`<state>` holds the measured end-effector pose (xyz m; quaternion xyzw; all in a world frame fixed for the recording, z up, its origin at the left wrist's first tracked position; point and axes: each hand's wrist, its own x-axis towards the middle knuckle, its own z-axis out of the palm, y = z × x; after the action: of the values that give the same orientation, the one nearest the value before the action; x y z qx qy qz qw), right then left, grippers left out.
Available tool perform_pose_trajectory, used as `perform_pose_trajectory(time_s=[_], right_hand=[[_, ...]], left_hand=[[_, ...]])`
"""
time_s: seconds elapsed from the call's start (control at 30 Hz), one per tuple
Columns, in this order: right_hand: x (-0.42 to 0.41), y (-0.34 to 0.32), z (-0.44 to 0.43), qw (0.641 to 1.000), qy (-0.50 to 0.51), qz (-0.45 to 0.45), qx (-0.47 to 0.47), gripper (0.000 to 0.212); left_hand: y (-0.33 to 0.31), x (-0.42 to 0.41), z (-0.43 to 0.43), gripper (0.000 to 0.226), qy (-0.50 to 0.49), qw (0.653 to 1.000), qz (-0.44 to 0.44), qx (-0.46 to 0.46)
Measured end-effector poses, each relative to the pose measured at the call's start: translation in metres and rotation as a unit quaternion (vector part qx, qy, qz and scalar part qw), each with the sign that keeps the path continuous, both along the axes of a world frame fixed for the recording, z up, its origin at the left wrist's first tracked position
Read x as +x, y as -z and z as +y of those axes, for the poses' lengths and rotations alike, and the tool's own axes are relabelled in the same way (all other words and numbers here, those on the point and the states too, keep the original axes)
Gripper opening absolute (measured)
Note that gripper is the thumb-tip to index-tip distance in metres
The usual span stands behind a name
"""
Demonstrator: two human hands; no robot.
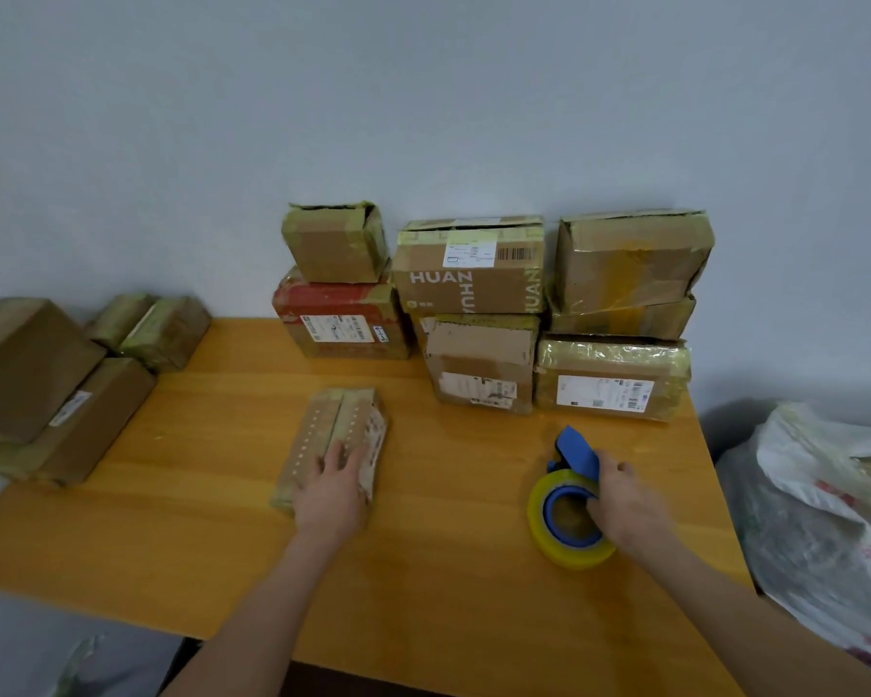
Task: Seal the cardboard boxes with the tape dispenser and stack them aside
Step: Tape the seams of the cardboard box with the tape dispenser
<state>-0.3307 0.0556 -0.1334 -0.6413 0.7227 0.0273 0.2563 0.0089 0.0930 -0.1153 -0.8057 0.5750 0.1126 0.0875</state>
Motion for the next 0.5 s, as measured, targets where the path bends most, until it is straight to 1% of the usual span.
perform_pose_trajectory(time_s=[0.07,0.13,0.2,0.27,0.3,0.37,0.43,0.5], right_hand=[[0.007,-0.001,-0.005,1.000,0.017,0.000,0.000,0.055],[0.014,-0.005,-0.010,0.999,0.029,0.017,-0.020,0.058],[0.025,-0.012,-0.018,0.997,0.037,0.033,-0.063,0.060],[0.045,-0.021,-0.030,0.993,0.036,0.033,-0.104,0.059],[0.057,-0.025,-0.038,0.992,0.035,0.022,-0.117,0.060],[0.080,-0.032,-0.055,0.988,0.051,-0.030,-0.146,0.064],[0.098,-0.038,-0.071,0.976,0.088,-0.101,-0.173,0.068],[0.110,-0.042,-0.086,0.963,0.132,-0.149,-0.181,0.074]], left_hand=[[-0.002,0.016,-0.009,0.068,-0.027,1.000,-0.004,0.014],[-0.004,0.025,-0.022,0.068,-0.042,0.999,-0.002,0.014],[-0.008,0.025,-0.038,0.067,-0.016,1.000,-0.004,-0.021],[-0.013,0.015,-0.057,0.068,0.038,0.995,0.030,-0.082],[-0.017,0.007,-0.069,0.069,0.050,0.990,0.072,-0.114],[-0.025,-0.010,-0.096,0.072,0.044,0.969,0.191,-0.153],[-0.031,-0.026,-0.124,0.074,0.021,0.936,0.315,-0.155],[-0.034,-0.037,-0.147,0.077,-0.013,0.900,0.408,-0.153]])
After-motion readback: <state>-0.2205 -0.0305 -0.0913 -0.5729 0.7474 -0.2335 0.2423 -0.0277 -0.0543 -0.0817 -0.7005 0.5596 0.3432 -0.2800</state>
